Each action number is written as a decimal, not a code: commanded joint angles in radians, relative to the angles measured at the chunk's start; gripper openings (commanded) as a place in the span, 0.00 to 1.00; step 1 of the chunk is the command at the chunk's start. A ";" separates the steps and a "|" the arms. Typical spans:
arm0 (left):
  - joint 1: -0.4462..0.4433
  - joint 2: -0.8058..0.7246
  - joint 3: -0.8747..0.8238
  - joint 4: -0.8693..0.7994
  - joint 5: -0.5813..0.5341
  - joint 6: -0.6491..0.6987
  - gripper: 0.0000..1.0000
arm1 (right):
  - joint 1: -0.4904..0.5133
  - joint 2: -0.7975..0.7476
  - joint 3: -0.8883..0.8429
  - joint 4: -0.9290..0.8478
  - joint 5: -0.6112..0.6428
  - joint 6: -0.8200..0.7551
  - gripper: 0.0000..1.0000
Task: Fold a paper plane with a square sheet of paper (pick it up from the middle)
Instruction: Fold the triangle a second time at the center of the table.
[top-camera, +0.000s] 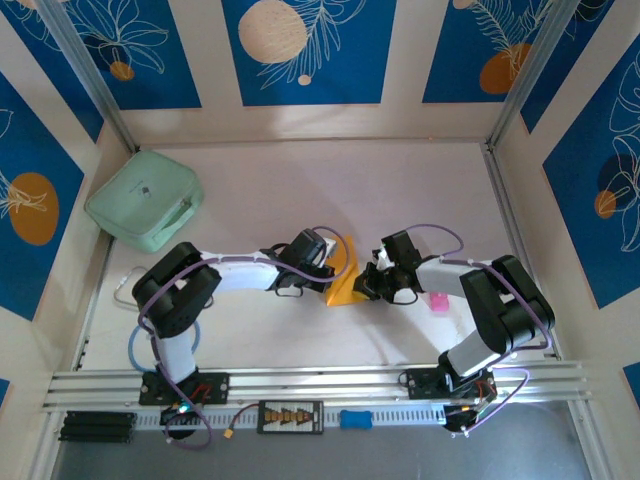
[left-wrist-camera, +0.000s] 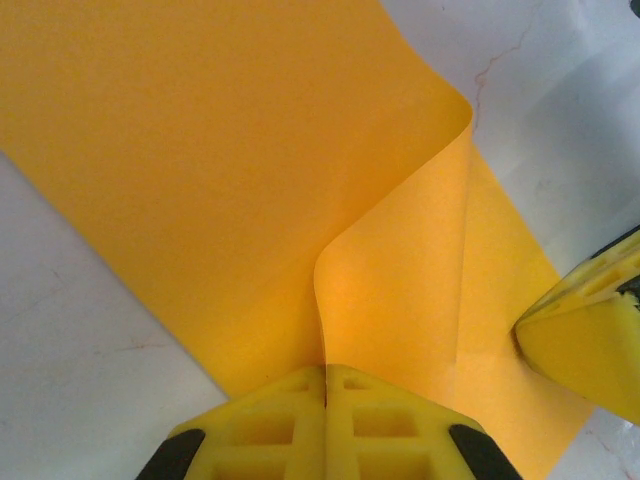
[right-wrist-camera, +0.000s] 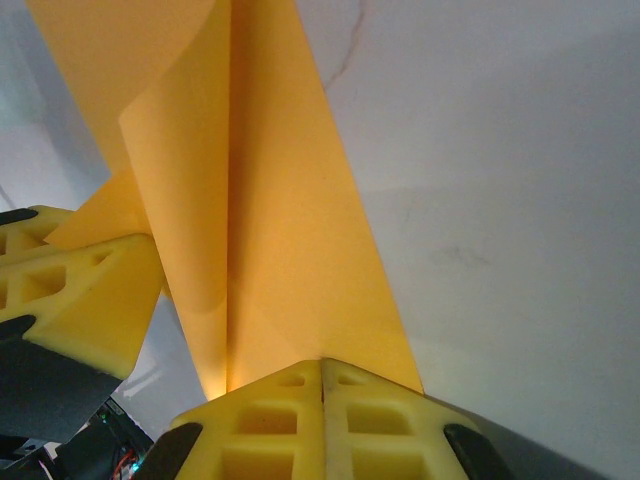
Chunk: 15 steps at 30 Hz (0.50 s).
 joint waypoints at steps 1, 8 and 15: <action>0.010 -0.004 0.001 -0.034 -0.006 -0.001 0.04 | 0.009 0.000 -0.005 -0.070 0.022 0.011 0.06; 0.011 0.008 0.000 -0.037 0.003 0.000 0.03 | 0.009 -0.009 -0.003 -0.049 0.006 0.008 0.06; 0.010 0.014 -0.006 -0.030 0.008 -0.001 0.02 | 0.006 -0.037 -0.005 -0.019 -0.012 0.012 0.07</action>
